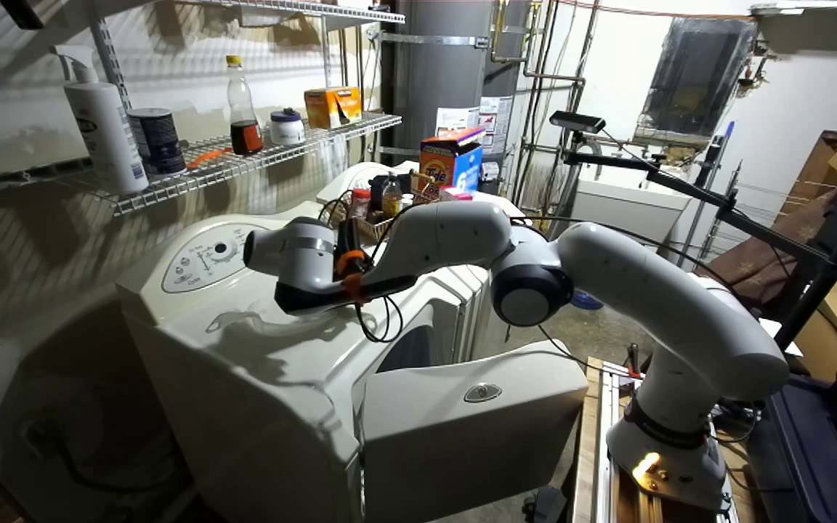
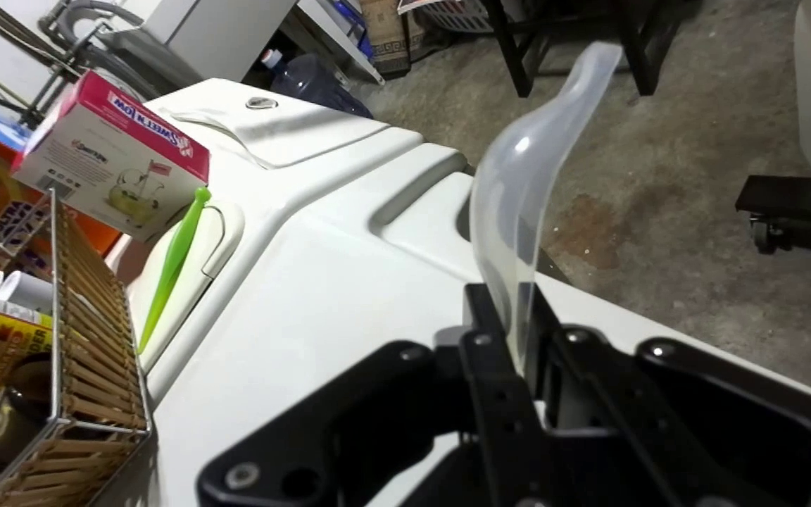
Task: Use the green brush to sweep the top of the machine on the left.
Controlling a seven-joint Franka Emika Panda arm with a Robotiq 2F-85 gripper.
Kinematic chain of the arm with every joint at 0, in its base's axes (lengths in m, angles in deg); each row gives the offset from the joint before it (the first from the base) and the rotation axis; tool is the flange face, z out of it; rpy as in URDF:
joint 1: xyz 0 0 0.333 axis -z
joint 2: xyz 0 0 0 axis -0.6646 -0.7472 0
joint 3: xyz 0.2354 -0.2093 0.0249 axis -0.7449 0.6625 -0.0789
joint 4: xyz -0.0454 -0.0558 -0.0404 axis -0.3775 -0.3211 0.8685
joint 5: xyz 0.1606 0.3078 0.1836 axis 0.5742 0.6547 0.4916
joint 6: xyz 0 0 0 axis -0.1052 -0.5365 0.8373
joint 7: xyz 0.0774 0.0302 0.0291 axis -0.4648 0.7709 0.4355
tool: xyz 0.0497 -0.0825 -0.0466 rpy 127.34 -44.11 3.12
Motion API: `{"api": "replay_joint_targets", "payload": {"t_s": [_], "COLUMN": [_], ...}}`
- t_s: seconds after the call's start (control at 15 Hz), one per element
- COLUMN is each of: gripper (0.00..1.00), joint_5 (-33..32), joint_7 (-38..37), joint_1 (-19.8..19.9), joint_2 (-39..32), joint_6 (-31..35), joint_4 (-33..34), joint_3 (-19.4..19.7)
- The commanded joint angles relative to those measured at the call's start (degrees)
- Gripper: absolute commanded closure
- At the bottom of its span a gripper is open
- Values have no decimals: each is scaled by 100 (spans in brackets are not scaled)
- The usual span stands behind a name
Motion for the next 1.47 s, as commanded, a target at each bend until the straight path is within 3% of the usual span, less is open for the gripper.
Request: {"api": "replay_joint_targets", "payload": {"t_s": [0.0,0.33,0.6,0.67,0.73,1.0,1.07,1.4], "gripper": [97,97,97,97,89,89,97,97], "joint_5": [-77,-911,-1495,-1190,-1209,-1207,-1207,-1311], "joint_7": [-55,-300,-549,-419,-432,-432,-432,-76], "joint_1": [-77,-48,228,110,170,139,113,328], "joint_2": [67,-38,-330,-31,-80,-85,-84,-345], "joint_6": [-161,502,1371,1111,1192,1186,1183,1384], "joint_4": [477,742,811,544,542,543,543,615], "joint_3": [98,707,1264,1048,1100,1075,1071,1196]}}
